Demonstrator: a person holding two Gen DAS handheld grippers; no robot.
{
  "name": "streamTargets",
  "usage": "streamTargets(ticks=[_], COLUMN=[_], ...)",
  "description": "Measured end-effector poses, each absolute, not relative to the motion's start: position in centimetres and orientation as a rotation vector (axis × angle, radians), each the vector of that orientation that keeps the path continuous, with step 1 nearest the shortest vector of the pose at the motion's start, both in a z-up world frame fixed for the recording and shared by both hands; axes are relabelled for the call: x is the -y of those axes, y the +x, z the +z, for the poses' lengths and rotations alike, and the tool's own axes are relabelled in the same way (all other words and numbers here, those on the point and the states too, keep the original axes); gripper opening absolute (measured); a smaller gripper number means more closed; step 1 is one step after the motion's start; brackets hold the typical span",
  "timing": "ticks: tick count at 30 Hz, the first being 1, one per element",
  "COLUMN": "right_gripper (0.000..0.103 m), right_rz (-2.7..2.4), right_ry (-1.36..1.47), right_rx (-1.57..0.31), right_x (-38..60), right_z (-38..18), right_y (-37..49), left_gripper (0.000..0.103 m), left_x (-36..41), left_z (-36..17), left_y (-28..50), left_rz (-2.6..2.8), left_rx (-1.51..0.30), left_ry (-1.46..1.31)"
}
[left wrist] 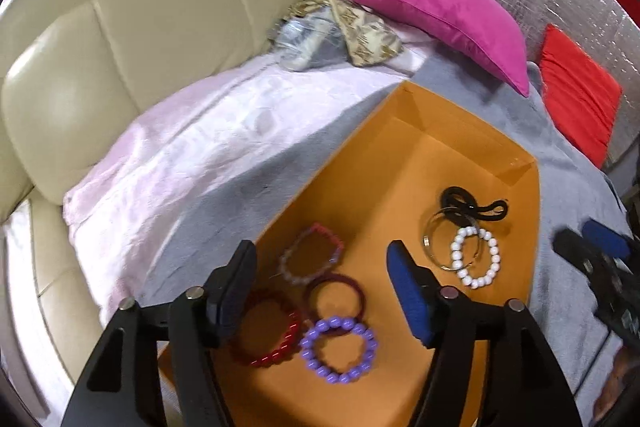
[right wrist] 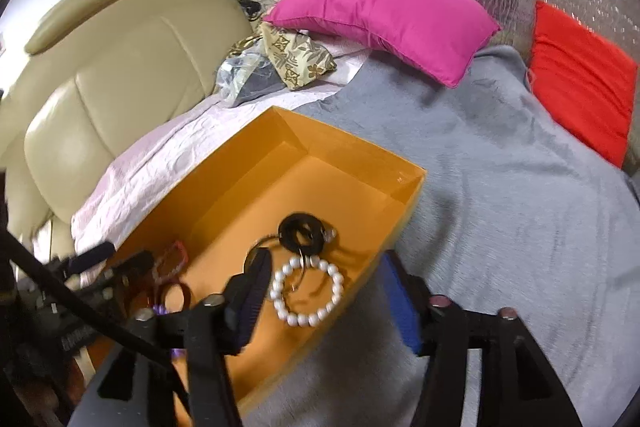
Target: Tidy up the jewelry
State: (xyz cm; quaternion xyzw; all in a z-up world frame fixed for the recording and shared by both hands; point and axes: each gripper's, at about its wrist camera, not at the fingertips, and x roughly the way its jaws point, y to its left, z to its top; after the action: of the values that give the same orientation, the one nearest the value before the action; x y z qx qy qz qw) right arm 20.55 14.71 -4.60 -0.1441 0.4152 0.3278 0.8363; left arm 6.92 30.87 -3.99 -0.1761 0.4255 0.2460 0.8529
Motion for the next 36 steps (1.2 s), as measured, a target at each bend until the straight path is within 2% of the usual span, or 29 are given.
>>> streamTargets(ticks=[2, 4, 8, 19, 33, 35, 36], right_gripper=[0.073, 0.086, 0.103, 0.103, 0.103, 0.103, 0.103], right_rz=[0.705, 0.722, 0.758, 0.782, 0.699, 0.691, 0.688], right_ry=[-0.33, -0.349, -0.393, -0.382, -0.33, -0.319, -0.317], right_rx=[-0.866, -0.852, -0.83, -0.785, -0.789, -0.786, -0.783], right_x=[-13.7, -12.8, -11.5, -8.0, -5.9, -5.8, -5.8], right_z=[-4.3, -4.1, -3.7, -2.4, -1.9, -1.7, -1.6], right_y=[19.1, 17.7, 14.6, 8.9, 8.2, 8.4, 8.5], left_gripper=[0.073, 0.073, 0.074, 0.075, 0.076, 0.086, 0.087], left_x=[-30.7, -30.4, -29.0, -26.0, -23.3, -23.2, -23.1], left_z=[-3.6, -3.2, -2.0, 1.3, 2.1, 2.2, 2.2], left_y=[5.8, 4.8, 3.0, -1.6, -2.9, -2.8, -2.8], left_rz=[0.551, 0.556, 0.579, 0.605, 0.576, 0.579, 0.584], left_rx=[-0.877, -0.862, -0.837, -0.762, -0.748, -0.742, -0.739], left_ry=[-0.361, -0.354, -0.318, -0.277, -0.213, -0.205, -0.2])
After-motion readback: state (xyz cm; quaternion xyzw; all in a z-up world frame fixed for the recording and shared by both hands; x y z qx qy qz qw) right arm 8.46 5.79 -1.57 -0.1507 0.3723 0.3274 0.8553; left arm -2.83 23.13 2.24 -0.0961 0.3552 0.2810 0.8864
